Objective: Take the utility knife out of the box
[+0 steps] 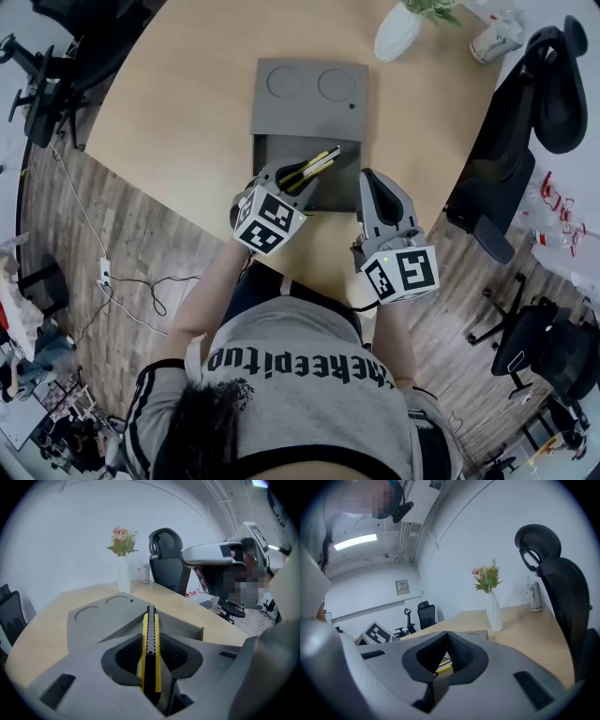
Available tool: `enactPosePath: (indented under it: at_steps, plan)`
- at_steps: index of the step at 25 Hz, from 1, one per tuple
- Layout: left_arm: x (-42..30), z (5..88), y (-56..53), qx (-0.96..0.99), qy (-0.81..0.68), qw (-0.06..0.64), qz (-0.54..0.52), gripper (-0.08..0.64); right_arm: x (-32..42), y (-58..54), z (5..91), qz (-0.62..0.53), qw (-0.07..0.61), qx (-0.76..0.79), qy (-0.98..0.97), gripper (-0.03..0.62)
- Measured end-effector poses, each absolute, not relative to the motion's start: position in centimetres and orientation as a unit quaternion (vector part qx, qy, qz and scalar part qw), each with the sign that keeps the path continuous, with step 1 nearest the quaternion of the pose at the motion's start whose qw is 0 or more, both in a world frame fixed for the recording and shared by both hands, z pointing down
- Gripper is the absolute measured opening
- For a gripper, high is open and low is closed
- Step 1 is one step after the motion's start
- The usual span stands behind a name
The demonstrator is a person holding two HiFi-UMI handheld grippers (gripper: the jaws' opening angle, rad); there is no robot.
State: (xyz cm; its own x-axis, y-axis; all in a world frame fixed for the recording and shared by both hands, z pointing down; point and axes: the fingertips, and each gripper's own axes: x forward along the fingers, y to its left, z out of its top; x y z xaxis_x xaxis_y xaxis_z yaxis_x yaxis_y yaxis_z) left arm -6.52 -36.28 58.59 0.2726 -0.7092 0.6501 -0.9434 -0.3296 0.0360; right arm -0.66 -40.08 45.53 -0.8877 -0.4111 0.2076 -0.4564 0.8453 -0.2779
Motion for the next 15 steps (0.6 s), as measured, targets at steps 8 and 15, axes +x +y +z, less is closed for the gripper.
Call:
enactPosePath:
  at_steps: [8, 15]
  plan:
    - [-7.6, 53.6, -36.0, 0.775, -0.569, 0.177, 0.211, 0.127, -0.9, -38.2, 44.9, 0.153, 0.069, 0.236, -0.957, 0.008]
    - [-8.2, 49.7, -35.2, 0.785, -0.58, 0.143, 0.164, 0.127, -1.2, -37.0, 43.9, 0.14, 0.065, 0.247, -0.957, 0.008]
